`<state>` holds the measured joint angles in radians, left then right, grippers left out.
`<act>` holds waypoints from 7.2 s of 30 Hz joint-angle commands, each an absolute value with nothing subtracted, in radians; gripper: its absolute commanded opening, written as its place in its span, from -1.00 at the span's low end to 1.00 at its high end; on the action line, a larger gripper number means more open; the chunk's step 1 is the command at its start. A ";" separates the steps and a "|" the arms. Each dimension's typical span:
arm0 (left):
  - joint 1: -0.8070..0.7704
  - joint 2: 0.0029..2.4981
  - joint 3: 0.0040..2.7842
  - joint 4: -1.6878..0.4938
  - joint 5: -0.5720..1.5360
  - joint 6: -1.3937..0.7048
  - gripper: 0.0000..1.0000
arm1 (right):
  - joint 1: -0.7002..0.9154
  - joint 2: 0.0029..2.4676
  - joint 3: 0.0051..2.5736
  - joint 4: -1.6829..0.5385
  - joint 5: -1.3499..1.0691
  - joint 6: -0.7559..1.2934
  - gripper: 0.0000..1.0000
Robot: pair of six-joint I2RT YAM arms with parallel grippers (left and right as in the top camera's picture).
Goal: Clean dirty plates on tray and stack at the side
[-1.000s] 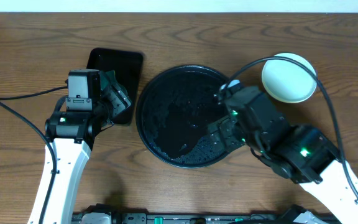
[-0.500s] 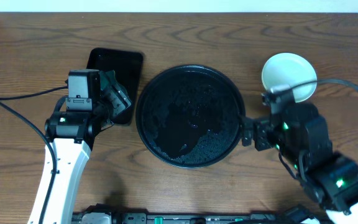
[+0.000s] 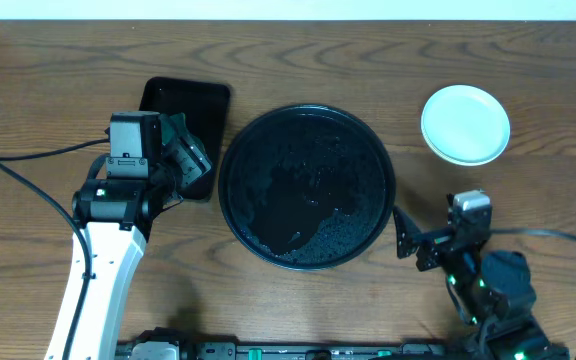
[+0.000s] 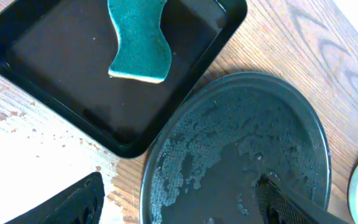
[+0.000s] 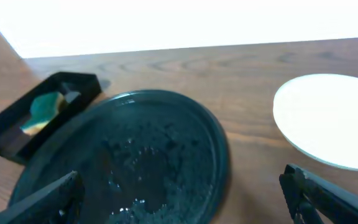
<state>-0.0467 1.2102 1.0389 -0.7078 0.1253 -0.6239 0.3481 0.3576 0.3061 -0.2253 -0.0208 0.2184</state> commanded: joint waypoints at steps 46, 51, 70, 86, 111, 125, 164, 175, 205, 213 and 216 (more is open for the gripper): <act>-0.045 1.210 1.038 -0.710 0.123 -0.614 0.57 | 0.030 0.005 0.006 -0.076 0.019 -0.028 0.99; -0.045 1.210 1.038 -0.710 0.123 -0.614 0.58 | -0.009 0.005 0.006 -0.077 0.019 -0.023 0.98; -0.045 1.210 1.038 -0.711 0.123 -0.614 0.57 | -0.019 0.006 0.006 -0.075 -0.009 -0.024 0.98; -0.045 1.210 1.038 -0.710 0.123 -0.614 0.58 | -0.019 0.006 0.006 -0.075 -0.009 -0.023 0.99; -0.047 1.143 0.860 -0.727 0.044 -0.250 0.58 | -0.019 0.006 0.006 -0.075 -0.009 -0.024 0.98; -0.047 0.709 0.437 -0.274 0.044 -0.187 0.58 | -0.019 0.006 0.006 -0.075 -0.009 -0.024 0.99; -0.043 0.057 0.082 -0.019 0.044 -0.126 0.58 | -0.019 0.007 0.006 -0.075 -0.009 -0.024 0.99; -0.043 0.001 0.004 0.112 0.045 -0.127 0.58 | -0.019 0.007 0.006 -0.075 -0.009 -0.024 0.98; -0.012 0.001 0.004 -0.070 0.052 -0.090 0.58 | -0.019 0.007 0.006 -0.075 -0.009 -0.023 0.99; -0.012 0.001 0.004 -0.071 0.052 -0.090 0.58 | -0.019 0.007 0.006 -0.075 -0.009 -0.024 0.98; -0.012 0.001 0.004 -0.071 0.052 -0.090 0.58 | -0.019 0.007 0.006 -0.075 -0.009 -0.023 0.99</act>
<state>-0.0166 0.0101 0.0116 -0.0212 0.0532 -0.0998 -0.0055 0.0120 0.0071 -0.0704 -0.0044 -0.0120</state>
